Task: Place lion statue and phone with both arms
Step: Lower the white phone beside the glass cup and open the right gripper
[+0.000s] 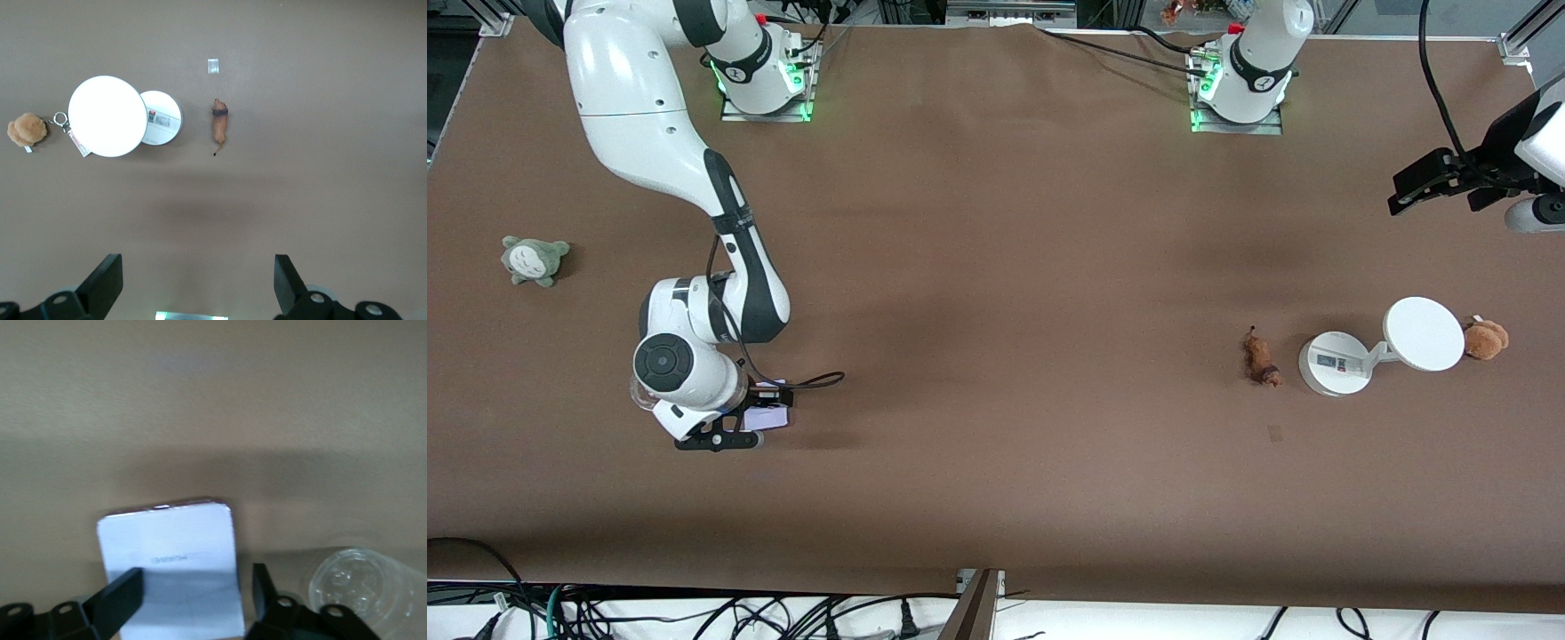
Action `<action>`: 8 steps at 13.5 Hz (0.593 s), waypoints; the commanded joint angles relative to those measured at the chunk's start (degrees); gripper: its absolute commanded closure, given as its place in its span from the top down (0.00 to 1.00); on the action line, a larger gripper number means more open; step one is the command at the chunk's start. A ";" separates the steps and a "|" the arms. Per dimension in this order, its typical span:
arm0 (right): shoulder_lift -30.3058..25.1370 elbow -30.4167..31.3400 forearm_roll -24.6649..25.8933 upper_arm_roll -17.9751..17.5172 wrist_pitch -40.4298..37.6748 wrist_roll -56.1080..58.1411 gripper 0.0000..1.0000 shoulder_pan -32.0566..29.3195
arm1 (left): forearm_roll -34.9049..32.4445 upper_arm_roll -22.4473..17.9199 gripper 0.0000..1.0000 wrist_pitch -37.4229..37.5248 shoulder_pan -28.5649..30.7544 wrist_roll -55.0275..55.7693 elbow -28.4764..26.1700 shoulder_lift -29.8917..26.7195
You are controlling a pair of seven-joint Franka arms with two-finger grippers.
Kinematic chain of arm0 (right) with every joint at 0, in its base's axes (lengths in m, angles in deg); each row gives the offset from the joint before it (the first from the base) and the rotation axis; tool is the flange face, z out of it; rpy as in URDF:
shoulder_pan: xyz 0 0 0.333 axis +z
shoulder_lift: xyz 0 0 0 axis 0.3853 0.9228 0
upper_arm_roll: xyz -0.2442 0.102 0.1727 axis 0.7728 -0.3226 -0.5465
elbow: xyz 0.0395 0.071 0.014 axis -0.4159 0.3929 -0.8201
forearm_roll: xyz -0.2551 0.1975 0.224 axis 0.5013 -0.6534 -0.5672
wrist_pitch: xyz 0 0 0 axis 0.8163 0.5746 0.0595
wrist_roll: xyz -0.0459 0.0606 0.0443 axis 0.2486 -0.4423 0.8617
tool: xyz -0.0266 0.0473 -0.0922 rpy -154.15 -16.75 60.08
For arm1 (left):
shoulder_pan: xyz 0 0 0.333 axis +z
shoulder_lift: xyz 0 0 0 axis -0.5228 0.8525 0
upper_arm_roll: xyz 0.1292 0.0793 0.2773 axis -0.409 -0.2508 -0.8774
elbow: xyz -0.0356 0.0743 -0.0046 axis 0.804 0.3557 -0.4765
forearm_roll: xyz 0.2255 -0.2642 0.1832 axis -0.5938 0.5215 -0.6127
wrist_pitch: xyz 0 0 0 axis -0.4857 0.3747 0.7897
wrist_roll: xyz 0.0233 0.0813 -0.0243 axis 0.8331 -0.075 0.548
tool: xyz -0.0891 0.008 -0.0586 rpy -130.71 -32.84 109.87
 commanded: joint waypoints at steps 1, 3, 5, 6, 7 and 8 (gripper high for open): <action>-2.15 0.68 -0.39 -0.31 0.59 0.51 1.00 2.17 | 0.44 0.14 1.00 1.10 0.37 -1.53 0.90 0.45; -3.46 -0.12 -0.48 -0.22 0.42 0.60 1.00 3.75 | 0.35 0.14 1.00 0.75 0.28 -1.53 0.99 0.45; -6.61 -0.12 -0.57 -0.22 -0.37 0.86 1.00 3.76 | 0.35 0.14 1.00 0.74 0.28 -1.53 0.90 0.45; -8.72 -0.12 -0.57 -0.14 -1.77 0.95 1.00 3.50 | 0.35 0.14 1.00 0.74 0.28 -1.53 0.90 0.45; -11.09 -0.12 -0.48 -0.05 -4.65 1.04 1.00 2.97 | 0.35 0.14 1.00 0.74 0.28 -1.53 0.90 0.45; -13.37 -0.12 -0.31 1.08 -7.99 1.39 1.00 2.71 | 0.26 0.14 1.00 0.66 0.19 -1.53 0.90 0.45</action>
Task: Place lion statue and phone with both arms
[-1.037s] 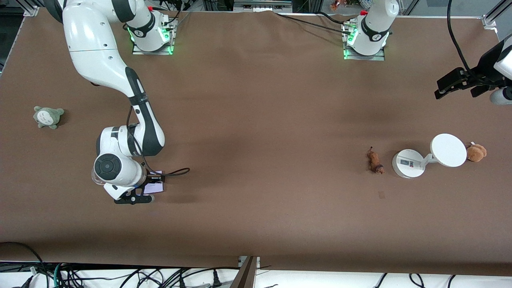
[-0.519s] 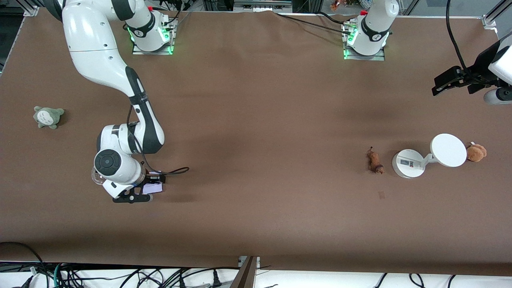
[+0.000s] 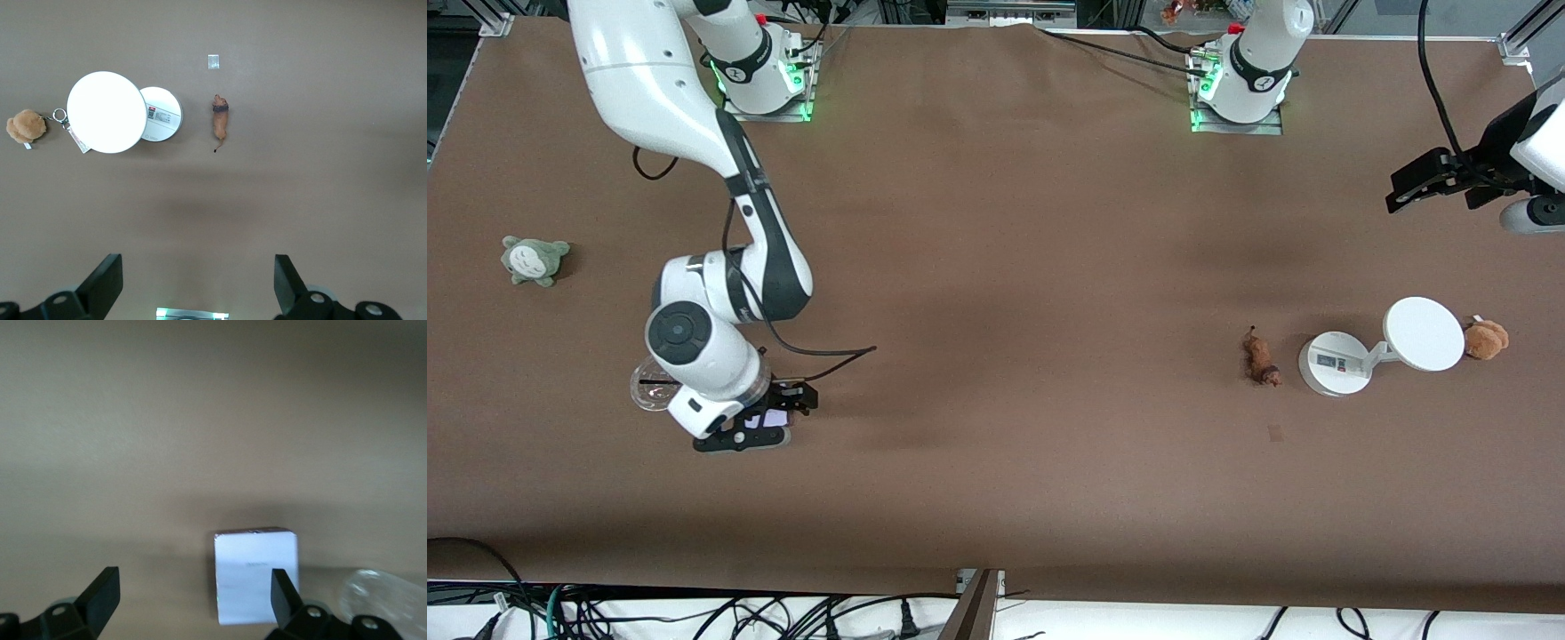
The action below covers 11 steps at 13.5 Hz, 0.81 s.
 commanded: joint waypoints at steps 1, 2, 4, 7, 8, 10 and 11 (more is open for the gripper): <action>-7.96 1.51 -0.38 2.36 -9.30 1.50 1.00 -1.11 | 0.26 0.14 1.00 0.48 0.20 -1.48 0.90 0.28; -10.42 1.51 -0.55 3.24 -12.82 1.50 1.00 -1.11 | 0.26 0.14 1.00 0.48 0.28 -1.48 0.90 0.28; -15.16 1.51 -0.73 5.26 -20.12 1.23 1.00 -1.11 | 0.26 0.14 1.00 0.57 0.37 -1.48 0.81 0.28; -21.32 1.43 -0.73 7.63 -32.33 0.80 1.00 -1.11 | 0.35 0.14 1.00 0.57 0.37 -1.48 0.81 0.37; -22.65 1.42 -0.90 8.17 -35.41 0.62 1.00 -1.11 | 0.35 0.14 1.00 0.57 0.37 -1.48 0.81 0.37; -25.81 1.42 -0.21 6.95 -36.76 0.44 1.00 -1.81 | 0.35 0.14 1.00 0.57 0.46 -1.48 0.81 0.46; -27.74 1.86 -0.20 5.11 -37.63 0.53 1.00 -3.12 | 0.35 0.05 1.00 0.57 0.46 -1.48 0.81 0.46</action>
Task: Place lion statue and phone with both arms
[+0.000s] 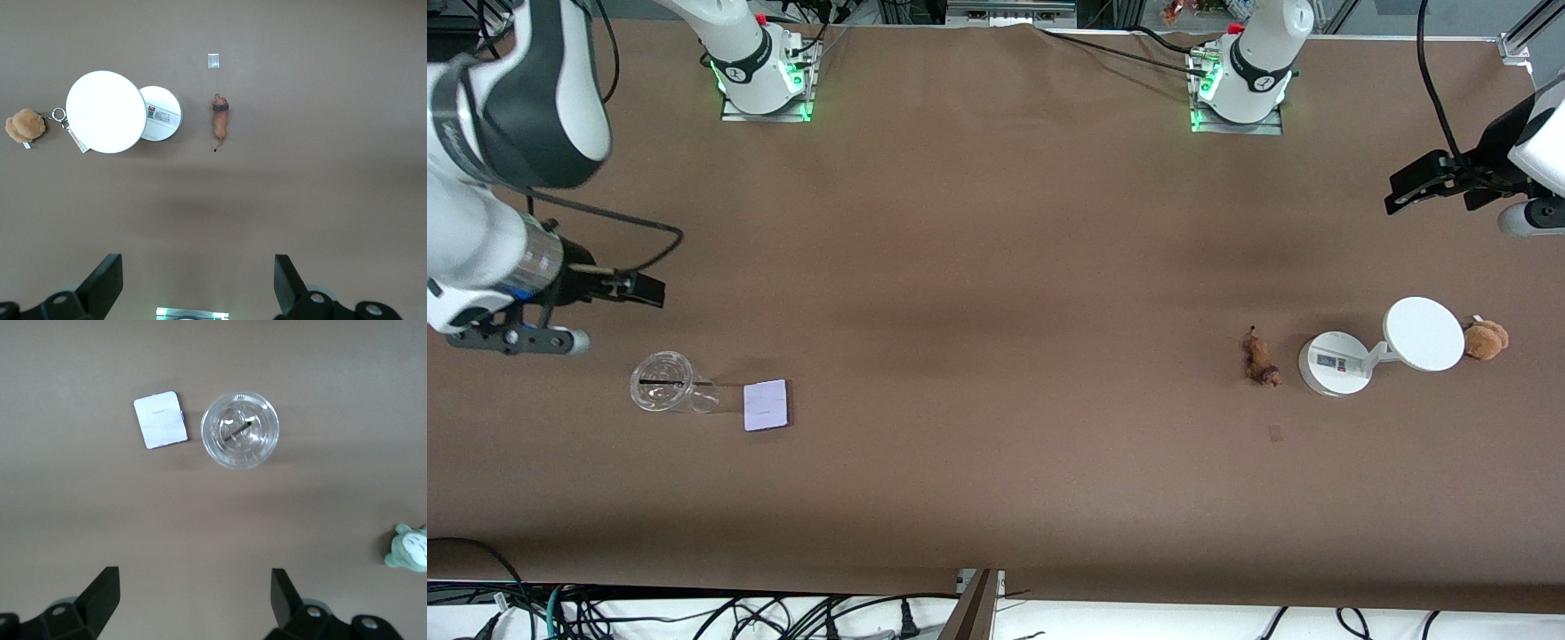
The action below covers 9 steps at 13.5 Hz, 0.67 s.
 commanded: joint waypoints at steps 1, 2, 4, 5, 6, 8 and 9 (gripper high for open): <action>-6.06 2.76 -0.11 -5.64 -1.72 0.06 1.00 -4.66 | 0.35 0.05 1.00 0.57 0.46 -1.46 0.81 0.22; -7.12 3.29 0.24 -9.42 -2.08 0.06 1.00 -8.08 | 0.35 0.05 1.00 0.57 0.46 -1.46 0.81 0.22; -8.88 3.74 1.39 -12.35 -6.45 0.76 1.00 -11.88 | 0.35 -0.12 1.00 0.57 0.46 -1.46 0.81 0.22; -10.45 3.74 1.39 -12.62 -7.60 0.76 1.00 -12.85 | 0.35 -0.12 1.00 0.57 0.46 -1.46 0.81 0.39; -11.69 3.74 1.39 -12.71 -7.79 0.85 1.00 -13.82 | 0.35 -0.12 1.00 0.48 0.46 -1.46 0.81 0.39; -13.19 3.83 1.56 -12.79 -8.14 0.68 1.00 -14.00 | 0.35 -0.12 1.00 0.48 0.46 -1.46 0.81 0.39; -13.98 4.26 1.74 -12.71 -9.19 0.68 1.00 -14.18 | 0.35 -0.12 1.00 0.57 0.46 -1.46 0.81 0.48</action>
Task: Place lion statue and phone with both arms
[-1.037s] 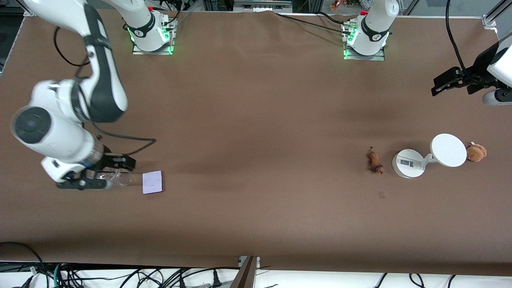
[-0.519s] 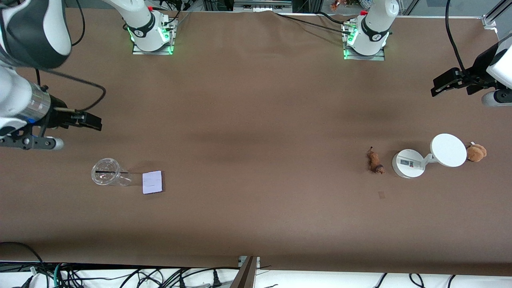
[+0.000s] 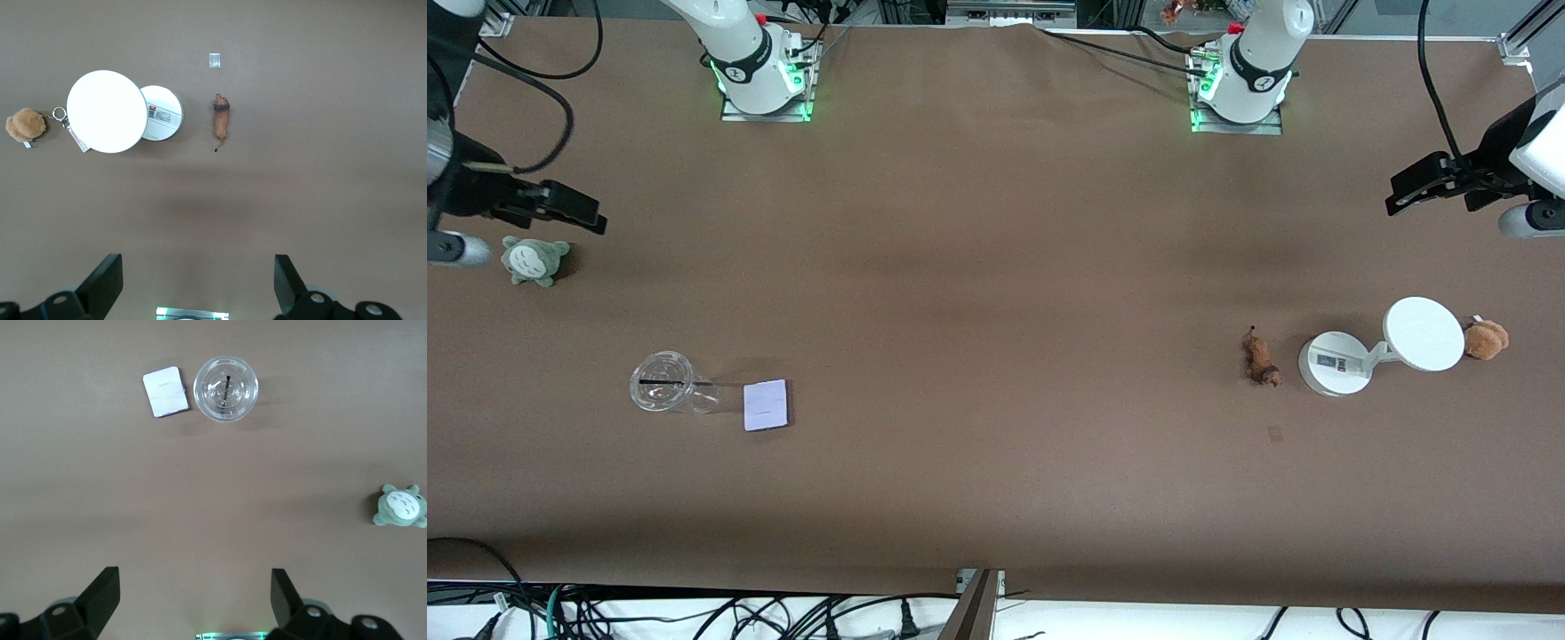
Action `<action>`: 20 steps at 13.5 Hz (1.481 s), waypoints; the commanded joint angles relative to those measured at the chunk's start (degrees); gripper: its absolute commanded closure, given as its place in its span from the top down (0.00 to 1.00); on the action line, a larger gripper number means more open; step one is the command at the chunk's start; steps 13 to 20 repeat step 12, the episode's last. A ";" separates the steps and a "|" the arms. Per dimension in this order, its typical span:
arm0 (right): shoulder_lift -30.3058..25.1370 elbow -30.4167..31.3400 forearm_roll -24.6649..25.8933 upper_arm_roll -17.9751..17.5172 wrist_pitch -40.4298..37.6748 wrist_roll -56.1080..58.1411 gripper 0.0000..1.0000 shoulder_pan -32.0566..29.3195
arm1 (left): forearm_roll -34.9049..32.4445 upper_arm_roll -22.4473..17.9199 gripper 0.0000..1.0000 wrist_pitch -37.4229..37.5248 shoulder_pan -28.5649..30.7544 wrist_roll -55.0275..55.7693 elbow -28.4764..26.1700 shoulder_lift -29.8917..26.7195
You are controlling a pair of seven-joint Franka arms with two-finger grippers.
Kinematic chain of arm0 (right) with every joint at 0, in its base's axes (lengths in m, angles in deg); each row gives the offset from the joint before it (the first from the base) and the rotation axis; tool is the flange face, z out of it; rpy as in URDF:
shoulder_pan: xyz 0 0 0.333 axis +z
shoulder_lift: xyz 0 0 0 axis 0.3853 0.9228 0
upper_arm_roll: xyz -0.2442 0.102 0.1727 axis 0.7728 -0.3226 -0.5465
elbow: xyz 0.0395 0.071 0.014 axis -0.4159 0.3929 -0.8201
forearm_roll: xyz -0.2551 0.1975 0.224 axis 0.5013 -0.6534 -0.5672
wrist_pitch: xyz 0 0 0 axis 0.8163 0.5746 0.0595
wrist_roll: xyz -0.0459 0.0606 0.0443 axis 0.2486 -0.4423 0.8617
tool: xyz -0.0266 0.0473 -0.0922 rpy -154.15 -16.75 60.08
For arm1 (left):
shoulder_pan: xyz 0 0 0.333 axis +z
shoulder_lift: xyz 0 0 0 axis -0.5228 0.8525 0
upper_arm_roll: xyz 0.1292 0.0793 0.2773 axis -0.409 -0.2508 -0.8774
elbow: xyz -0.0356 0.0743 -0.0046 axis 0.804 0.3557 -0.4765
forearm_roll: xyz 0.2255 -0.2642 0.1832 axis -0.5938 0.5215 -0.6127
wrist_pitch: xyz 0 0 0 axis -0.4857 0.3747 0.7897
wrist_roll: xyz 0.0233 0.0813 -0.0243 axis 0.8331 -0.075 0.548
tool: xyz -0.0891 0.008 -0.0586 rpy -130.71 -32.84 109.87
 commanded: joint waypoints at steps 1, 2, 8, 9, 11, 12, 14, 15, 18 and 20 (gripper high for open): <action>-3.05 3.20 1.02 -1.37 -0.82 0.44 1.00 -1.32 | 0.35 -0.01 1.00 0.57 0.46 -1.46 0.73 0.27; -2.44 2.94 1.02 -1.28 -1.16 0.53 1.00 -1.41 | 0.35 -0.19 1.00 0.66 0.54 -1.46 0.64 0.27; -0.33 0.74 1.81 -1.10 -1.25 0.70 1.00 -0.97 | 0.35 0.25 1.00 0.13 1.07 -1.46 0.55 0.35; -0.33 0.74 1.81 -1.10 -1.25 0.71 1.00 -0.97 | 0.35 0.25 1.00 -0.30 1.07 -1.46 0.55 1.14; -0.33 0.83 1.81 -1.10 -1.17 0.62 1.00 -0.80 | 0.26 0.16 1.00 -1.27 1.16 -1.46 0.72 1.41; -0.24 0.74 1.64 -1.10 -1.17 0.79 1.00 -0.89 | 0.35 0.25 1.00 -1.27 1.16 -1.46 0.73 1.32; -0.24 0.74 1.64 -1.10 -1.17 0.79 1.00 -0.89 | 0.35 0.25 1.00 -1.27 1.16 -1.46 0.73 1.32; -0.24 0.74 1.64 -1.10 -1.17 0.79 1.00 -0.89 | 0.35 0.25 1.00 -1.27 1.16 -1.46 0.73 1.32; -0.24 0.74 1.64 -1.10 -1.17 0.79 1.00 -0.89 | 0.35 0.25 1.00 -1.27 1.16 -1.46 0.73 1.32; -0.24 0.74 1.64 -1.10 -1.17 0.79 1.00 -0.89 | 0.35 0.25 1.00 -1.27 1.16 -1.46 0.73 1.32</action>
